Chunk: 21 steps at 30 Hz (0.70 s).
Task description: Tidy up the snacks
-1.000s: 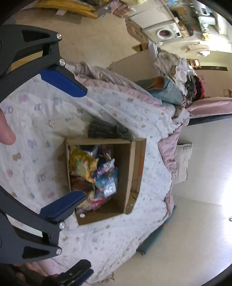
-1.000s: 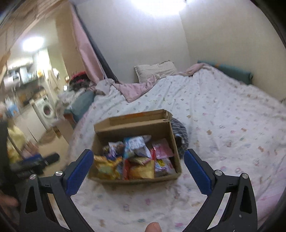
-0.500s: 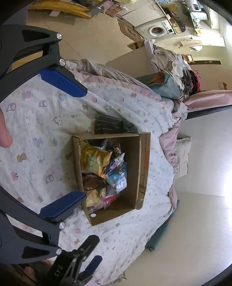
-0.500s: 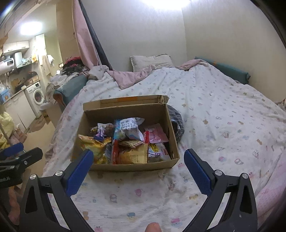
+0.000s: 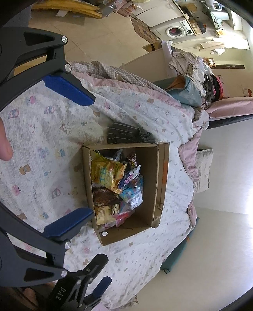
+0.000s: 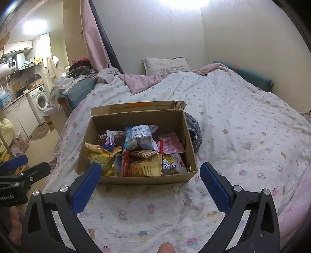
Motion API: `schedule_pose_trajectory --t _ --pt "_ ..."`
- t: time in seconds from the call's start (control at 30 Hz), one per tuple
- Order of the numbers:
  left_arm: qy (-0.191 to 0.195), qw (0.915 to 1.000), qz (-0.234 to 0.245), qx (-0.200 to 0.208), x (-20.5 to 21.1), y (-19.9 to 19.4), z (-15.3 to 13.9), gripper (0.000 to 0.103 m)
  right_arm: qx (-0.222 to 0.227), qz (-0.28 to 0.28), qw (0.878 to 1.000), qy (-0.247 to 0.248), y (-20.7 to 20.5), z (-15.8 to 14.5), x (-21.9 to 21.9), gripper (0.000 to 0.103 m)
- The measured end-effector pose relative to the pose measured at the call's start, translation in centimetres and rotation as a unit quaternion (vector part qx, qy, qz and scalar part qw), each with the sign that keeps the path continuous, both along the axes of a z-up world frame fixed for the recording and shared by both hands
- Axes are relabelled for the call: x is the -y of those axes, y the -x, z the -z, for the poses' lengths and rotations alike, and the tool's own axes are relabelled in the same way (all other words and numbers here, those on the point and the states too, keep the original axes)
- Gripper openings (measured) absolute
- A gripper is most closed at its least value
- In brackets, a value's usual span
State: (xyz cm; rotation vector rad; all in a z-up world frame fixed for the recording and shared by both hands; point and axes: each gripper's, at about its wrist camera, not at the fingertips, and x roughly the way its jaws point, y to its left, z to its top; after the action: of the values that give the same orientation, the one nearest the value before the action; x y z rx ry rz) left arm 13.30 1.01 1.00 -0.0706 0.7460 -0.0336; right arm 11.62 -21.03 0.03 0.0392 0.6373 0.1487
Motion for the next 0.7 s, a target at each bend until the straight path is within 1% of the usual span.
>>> schedule_pose_trajectory --t 0.7 --pt "0.001 1.0000 -0.003 -0.004 -0.34 -0.02 0.32 0.103 -0.004 0.005 1.000 -0.001 0.10 0.10 0.31 0.103"
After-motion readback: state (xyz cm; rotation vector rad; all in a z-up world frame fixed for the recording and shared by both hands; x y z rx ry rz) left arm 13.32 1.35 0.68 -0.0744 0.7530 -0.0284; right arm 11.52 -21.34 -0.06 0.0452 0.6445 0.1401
